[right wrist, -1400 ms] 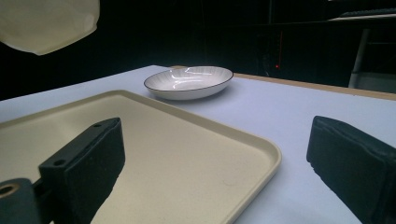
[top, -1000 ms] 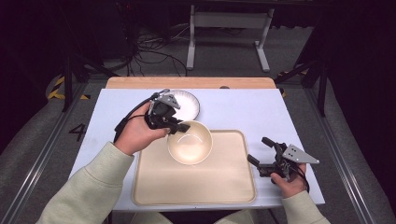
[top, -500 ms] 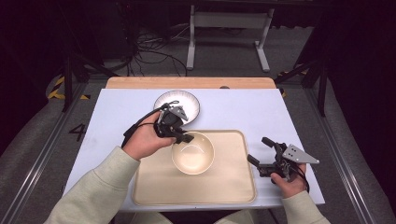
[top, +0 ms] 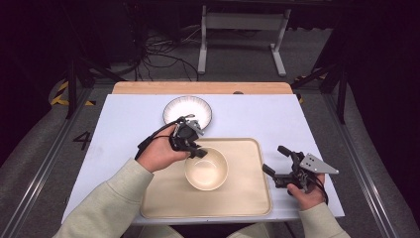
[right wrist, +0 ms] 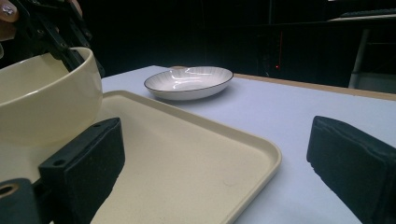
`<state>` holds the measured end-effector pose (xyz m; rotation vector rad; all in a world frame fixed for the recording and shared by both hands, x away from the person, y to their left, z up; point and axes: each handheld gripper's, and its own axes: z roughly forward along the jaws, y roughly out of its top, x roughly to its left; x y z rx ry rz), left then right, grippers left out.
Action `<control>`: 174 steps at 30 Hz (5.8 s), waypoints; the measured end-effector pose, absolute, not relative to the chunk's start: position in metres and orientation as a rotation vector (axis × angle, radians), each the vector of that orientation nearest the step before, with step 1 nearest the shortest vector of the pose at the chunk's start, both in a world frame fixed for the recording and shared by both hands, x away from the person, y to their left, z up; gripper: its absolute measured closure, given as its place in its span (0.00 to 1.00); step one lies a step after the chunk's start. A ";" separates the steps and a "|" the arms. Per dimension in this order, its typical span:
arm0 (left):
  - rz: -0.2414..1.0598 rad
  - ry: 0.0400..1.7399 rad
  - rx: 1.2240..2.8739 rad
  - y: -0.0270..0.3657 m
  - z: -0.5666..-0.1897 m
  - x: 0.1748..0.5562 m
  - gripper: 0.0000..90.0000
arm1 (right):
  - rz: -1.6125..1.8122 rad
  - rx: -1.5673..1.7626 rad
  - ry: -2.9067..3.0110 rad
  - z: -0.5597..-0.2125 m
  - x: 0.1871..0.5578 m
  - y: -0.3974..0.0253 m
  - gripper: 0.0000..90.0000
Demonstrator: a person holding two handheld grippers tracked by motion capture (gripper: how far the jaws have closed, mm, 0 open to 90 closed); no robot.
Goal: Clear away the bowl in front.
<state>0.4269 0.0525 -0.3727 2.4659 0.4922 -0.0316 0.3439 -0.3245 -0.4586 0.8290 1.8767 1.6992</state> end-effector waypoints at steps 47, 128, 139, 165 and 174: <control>-0.004 0.500 2.492 0.050 -0.402 0.438 0.66 | 1.693 0.831 1.880 -0.458 0.344 -0.324 0.05; 0.370 0.593 1.831 0.223 -0.403 0.351 0.18 | 1.704 0.777 1.915 -0.458 0.344 -0.323 0.05; 0.390 0.649 1.770 0.238 -0.428 0.347 0.17 | 1.703 0.776 1.913 -0.458 0.344 -0.323 0.05; 0.433 0.675 1.740 0.254 -0.460 0.339 0.13 | 1.703 0.769 1.915 -0.458 0.344 -0.323 0.05; 0.425 0.687 1.741 0.257 -0.468 0.341 0.10 | 1.700 0.769 1.917 -0.458 0.344 -0.323 0.05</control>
